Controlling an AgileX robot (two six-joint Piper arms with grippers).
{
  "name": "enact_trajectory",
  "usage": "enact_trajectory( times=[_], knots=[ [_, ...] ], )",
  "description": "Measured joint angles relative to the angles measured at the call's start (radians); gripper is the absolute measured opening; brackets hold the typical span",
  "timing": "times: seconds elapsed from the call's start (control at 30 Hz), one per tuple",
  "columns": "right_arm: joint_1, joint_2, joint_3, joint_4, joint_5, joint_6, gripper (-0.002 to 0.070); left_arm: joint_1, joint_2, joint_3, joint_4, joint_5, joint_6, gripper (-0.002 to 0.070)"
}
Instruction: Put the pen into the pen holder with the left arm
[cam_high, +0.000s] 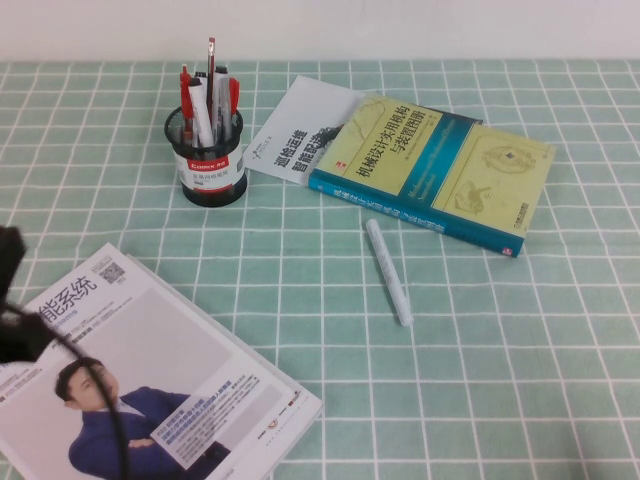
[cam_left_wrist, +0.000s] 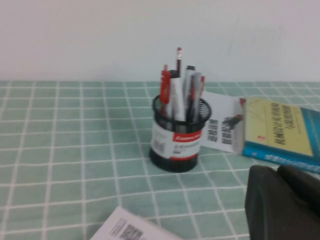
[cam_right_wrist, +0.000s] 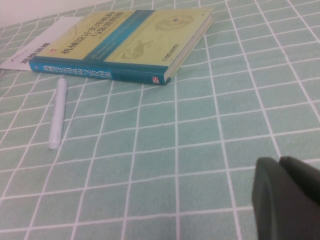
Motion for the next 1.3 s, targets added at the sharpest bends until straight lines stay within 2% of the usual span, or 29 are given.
enact_trajectory(
  times=[0.13,0.23,0.33,0.47,0.53,0.67,0.87,1.1,1.3],
  knots=[
    [0.000,0.000,0.000,0.000,0.000,0.000,-0.0020,0.000,-0.103,0.033,-0.017,0.104,0.048,-0.0003],
    [0.000,0.000,0.000,0.000,0.000,0.000,-0.0020,0.000,-0.214,0.081,-0.105,0.142,0.181,-0.0003],
    [0.000,0.000,0.000,0.000,0.000,0.000,-0.0020,0.018,-0.343,0.147,-0.269,0.134,0.393,-0.0003],
    [0.000,0.000,0.000,0.000,0.000,0.000,-0.0020,0.054,-0.485,0.260,-0.581,0.052,0.736,-0.0003],
    [0.000,0.000,0.000,0.000,0.000,0.000,-0.0020,0.061,-0.533,0.318,-0.668,-0.001,0.832,-0.0003],
    [0.000,0.000,0.000,0.000,0.000,0.000,-0.0020,0.063,-0.615,0.427,-0.709,-0.070,0.870,-0.0003],
    [0.000,0.000,0.000,0.000,0.000,0.000,-0.0020,0.063,-0.656,0.453,-0.718,-0.035,0.854,-0.0003],
    [0.000,0.000,0.000,0.000,0.000,0.000,-0.0020,0.067,-0.656,0.454,-0.715,0.165,0.806,-0.0003],
    [0.000,0.000,0.000,0.000,0.000,0.000,-0.0020,0.116,-0.656,0.454,-0.692,0.295,0.770,-0.0003]
  ],
)
